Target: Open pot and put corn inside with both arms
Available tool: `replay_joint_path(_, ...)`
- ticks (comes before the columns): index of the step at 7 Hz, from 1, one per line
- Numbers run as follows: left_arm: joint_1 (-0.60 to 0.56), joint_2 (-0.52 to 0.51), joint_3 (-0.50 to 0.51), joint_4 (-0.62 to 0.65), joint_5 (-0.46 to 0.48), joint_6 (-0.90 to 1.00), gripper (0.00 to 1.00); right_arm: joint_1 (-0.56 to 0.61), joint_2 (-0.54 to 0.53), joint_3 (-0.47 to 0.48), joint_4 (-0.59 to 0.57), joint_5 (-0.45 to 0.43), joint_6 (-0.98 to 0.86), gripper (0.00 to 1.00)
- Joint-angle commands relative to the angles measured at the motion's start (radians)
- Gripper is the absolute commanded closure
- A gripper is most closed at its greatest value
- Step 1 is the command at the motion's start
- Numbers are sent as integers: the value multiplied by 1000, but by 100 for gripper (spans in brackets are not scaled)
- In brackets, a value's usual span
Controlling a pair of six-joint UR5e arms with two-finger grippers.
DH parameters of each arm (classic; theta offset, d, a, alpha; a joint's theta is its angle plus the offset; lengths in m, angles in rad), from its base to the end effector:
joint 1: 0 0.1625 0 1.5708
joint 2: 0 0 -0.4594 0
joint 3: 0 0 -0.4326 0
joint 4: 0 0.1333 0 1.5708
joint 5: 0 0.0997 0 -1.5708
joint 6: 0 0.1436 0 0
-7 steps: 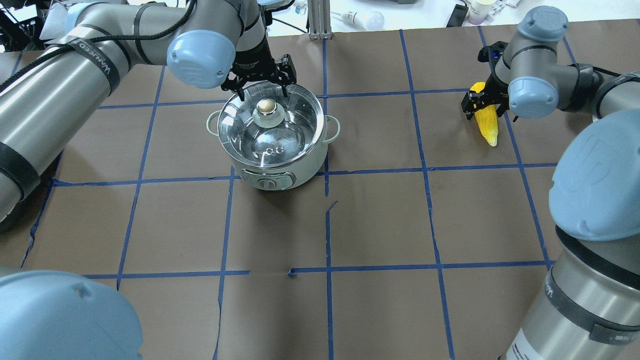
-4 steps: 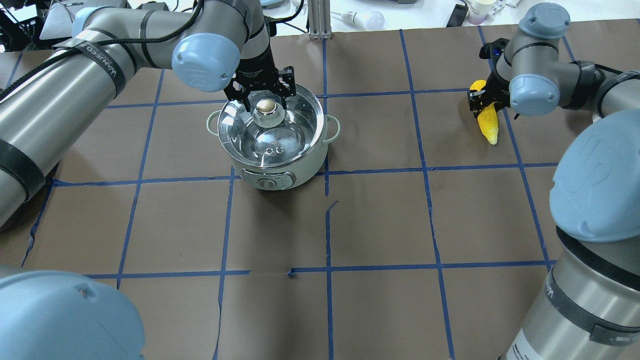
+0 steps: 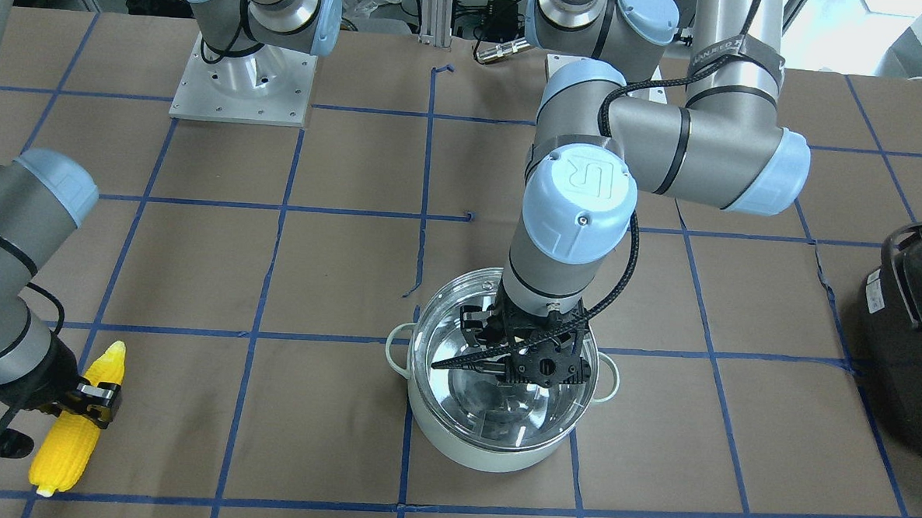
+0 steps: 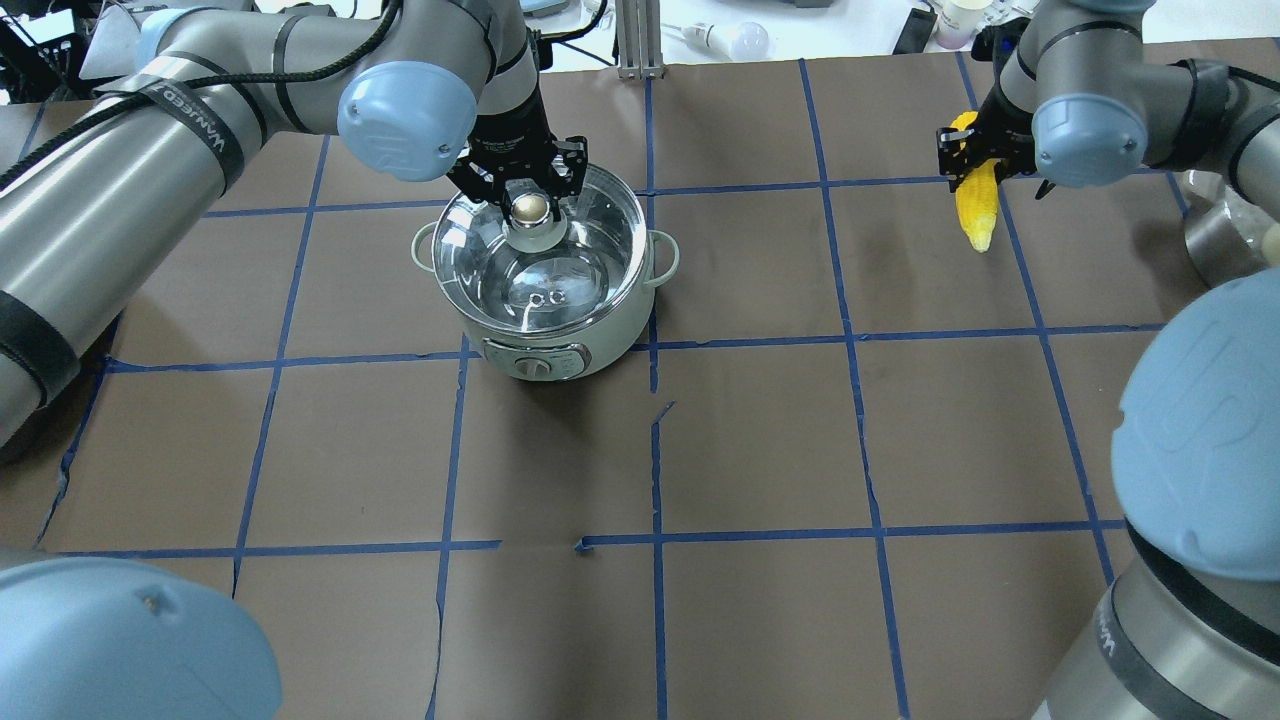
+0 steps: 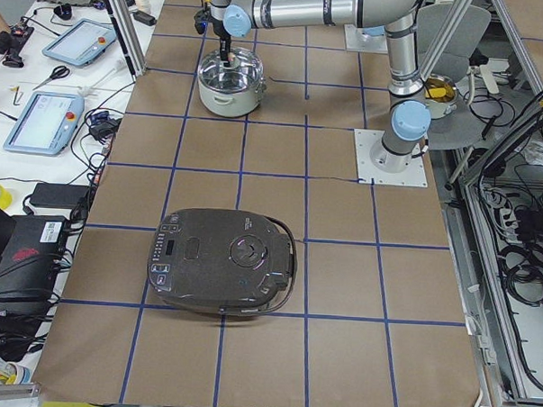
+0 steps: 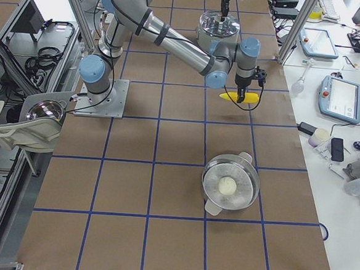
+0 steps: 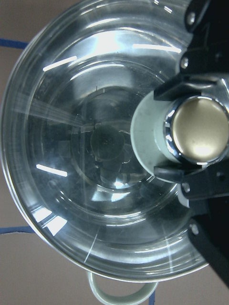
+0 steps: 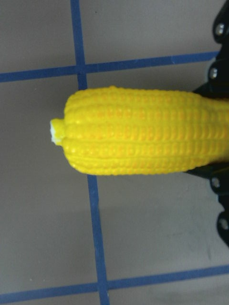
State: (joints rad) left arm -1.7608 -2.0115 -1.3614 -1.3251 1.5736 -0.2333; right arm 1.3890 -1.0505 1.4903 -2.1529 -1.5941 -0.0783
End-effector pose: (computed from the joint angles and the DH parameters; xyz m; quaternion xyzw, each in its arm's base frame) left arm -0.2663 -0.6808 0.3367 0.0217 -0.9997 0.0073 0.0001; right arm -0.0058 -0.7502 0.2490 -0.0524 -0.9960 0.0690 0.0207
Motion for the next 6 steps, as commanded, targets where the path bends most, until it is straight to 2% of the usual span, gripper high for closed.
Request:
replay_joint_path(1, 27, 34, 45, -58, 9, 58, 74, 167, -22, -74, 89, -36, 179, 100)
replay_joint_path(3, 154, 39, 51, -84, 25, 88, 78, 293, -28, -116, 96, -46, 309, 100)
replay_joint_path(4, 217, 40, 53, -95, 26, 148, 85, 370, -26, -131, 97, -47, 333, 100)
replay_joint_path(6, 343, 34, 31, -97, 42, 332, 96, 505, -22, -165, 94, -35, 518, 100)
